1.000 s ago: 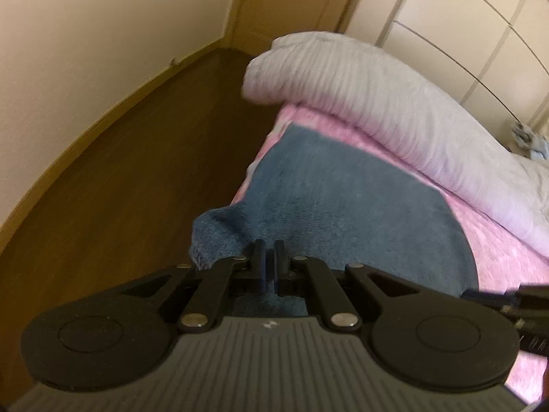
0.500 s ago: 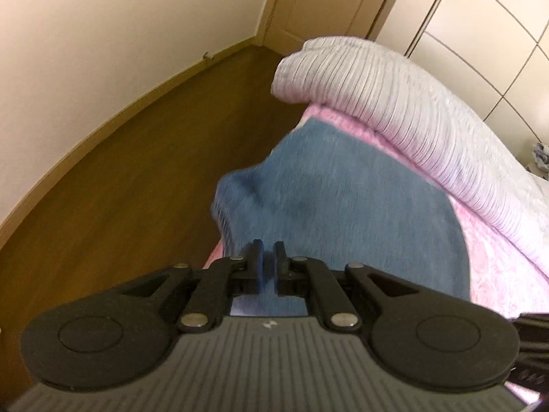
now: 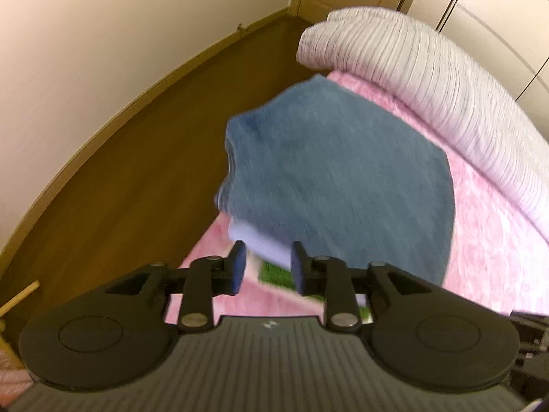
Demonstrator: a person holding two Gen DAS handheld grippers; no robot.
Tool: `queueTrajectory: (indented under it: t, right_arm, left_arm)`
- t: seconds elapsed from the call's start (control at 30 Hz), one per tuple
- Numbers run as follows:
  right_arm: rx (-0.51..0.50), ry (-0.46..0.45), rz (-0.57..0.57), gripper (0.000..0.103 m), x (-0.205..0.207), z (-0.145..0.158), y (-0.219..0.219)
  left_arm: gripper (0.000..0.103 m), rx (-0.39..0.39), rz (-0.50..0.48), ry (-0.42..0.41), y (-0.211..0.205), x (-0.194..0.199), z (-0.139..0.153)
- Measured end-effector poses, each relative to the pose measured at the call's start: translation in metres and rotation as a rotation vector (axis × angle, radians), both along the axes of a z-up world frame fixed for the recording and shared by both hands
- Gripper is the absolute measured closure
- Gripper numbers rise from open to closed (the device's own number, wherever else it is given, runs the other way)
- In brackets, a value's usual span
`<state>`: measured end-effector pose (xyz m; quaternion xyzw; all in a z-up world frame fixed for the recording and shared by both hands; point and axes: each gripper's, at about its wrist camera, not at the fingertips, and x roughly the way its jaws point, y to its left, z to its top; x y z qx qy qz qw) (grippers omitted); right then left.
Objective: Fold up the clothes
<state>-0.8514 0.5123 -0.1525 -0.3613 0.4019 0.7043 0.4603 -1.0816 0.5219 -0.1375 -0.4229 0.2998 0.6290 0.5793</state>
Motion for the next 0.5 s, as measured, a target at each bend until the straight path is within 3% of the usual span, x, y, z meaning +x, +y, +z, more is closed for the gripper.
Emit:
queueTrajectory:
  t: [0.17, 0.33, 0.4, 0.5]
  right_arm:
    - [0.040, -0.036, -0.047, 0.056, 0.013, 0.026, -0.019]
    - [0.073, -0.053, -0.019, 0.055, 0.021, 0.057, -0.039]
    - [0.102, -0.072, -0.010, 0.055, 0.023, 0.070, -0.049]
    - [0.132, -0.087, -0.018, 0.054, 0.028, 0.085, -0.060]
  left_arm:
    - [0.060, 0.025, -0.034, 0.068, -0.029, 0.024, 0.030]
    - [0.055, 0.081, -0.061, 0.144, -0.052, 0.051, 0.064]
    - [0.043, 0.116, -0.055, 0.176, -0.062, 0.062, 0.078]
    - [0.035, 0.188, -0.027, 0.223, -0.081, 0.076, 0.098]
